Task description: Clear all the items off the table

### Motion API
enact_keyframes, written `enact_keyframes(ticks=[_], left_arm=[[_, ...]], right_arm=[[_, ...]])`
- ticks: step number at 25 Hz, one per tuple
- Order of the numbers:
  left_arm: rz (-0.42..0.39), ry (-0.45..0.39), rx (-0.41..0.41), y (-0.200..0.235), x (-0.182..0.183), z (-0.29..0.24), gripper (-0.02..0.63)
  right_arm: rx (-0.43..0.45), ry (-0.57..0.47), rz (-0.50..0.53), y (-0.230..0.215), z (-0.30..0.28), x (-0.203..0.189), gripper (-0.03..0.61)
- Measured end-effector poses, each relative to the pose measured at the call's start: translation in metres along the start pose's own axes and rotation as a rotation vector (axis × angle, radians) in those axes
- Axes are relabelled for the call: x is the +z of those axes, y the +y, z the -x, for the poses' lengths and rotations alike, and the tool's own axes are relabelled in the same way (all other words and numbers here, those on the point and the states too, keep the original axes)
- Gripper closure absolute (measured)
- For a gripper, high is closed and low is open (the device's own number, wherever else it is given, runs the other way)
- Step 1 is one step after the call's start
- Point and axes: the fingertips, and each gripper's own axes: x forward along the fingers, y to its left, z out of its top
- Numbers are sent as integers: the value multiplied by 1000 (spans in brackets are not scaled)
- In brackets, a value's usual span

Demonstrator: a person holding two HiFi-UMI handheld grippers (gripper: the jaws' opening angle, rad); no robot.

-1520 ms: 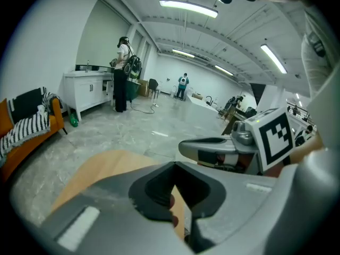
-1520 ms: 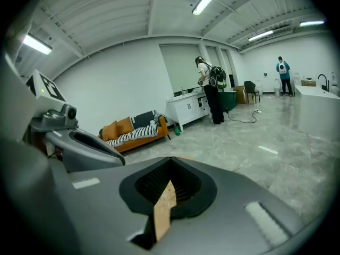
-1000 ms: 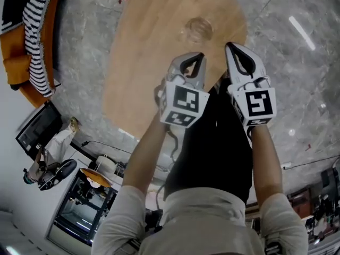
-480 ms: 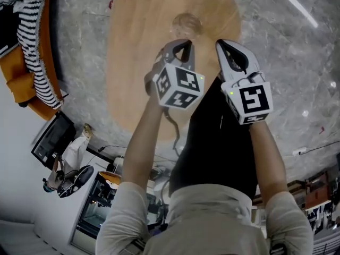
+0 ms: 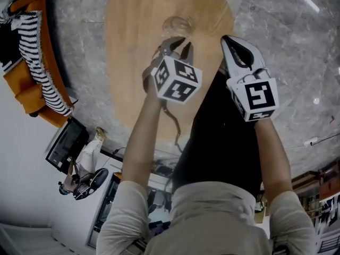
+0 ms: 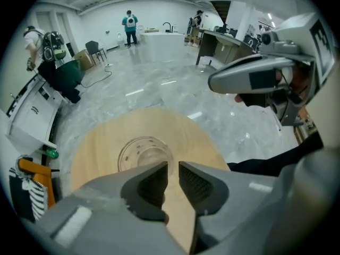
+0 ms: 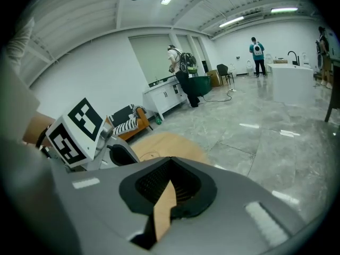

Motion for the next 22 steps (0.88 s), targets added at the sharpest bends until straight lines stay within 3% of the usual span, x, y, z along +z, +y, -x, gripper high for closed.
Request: enact_keyframes(ticks=[22], left_arm=[[-151,176,20,3,5,-47,537]], right_arm=[[-74,3,-69,-44,18,-18,571]])
